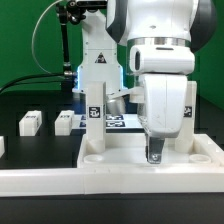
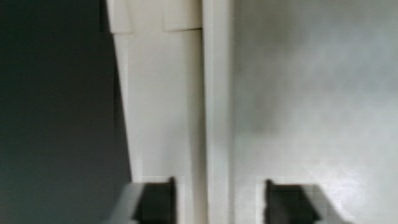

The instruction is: Assemble desk

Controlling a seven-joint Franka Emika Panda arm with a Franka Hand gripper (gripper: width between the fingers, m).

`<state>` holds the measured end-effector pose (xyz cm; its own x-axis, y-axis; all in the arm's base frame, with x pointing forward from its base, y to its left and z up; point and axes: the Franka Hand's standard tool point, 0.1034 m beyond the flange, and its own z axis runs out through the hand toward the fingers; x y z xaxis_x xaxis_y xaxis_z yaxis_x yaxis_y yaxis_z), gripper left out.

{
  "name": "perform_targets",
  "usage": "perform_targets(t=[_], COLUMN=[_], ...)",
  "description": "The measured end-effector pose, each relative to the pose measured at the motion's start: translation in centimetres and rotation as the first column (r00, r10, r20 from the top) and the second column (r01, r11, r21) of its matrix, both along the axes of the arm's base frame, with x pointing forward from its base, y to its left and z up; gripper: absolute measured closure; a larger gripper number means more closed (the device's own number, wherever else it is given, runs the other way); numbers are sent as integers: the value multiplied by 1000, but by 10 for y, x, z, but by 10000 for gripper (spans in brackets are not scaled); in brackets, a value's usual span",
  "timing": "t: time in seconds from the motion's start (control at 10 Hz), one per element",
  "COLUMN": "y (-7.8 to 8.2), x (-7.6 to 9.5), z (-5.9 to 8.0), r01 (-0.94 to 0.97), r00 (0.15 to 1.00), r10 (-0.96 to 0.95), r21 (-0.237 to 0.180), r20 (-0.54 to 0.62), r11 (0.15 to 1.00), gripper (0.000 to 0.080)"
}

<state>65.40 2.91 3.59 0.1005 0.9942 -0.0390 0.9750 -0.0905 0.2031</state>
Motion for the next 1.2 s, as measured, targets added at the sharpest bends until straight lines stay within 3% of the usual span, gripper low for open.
perform_targets(t=[0.1, 0.2, 0.3, 0.4, 1.0, 1.1, 1.2], y=[0, -1, -1, -1, -3, -8, -29], x=[0, 0, 0, 0, 0, 1, 3], z=[0, 0, 0, 0, 0, 4, 33], r01=[1, 1, 1, 2, 4, 14, 54], r00=[1000, 1000, 1000, 1000, 1000, 1000, 998], r10=[-1, -1, -1, -2, -4, -14, -55], r21=[0, 0, 0, 0, 0, -4, -20], r20=[0, 0, 0, 0, 0, -10, -37], r11=[1000, 1000, 1000, 1000, 1000, 1000, 998], gripper=[341, 341, 220, 164, 150, 150, 150])
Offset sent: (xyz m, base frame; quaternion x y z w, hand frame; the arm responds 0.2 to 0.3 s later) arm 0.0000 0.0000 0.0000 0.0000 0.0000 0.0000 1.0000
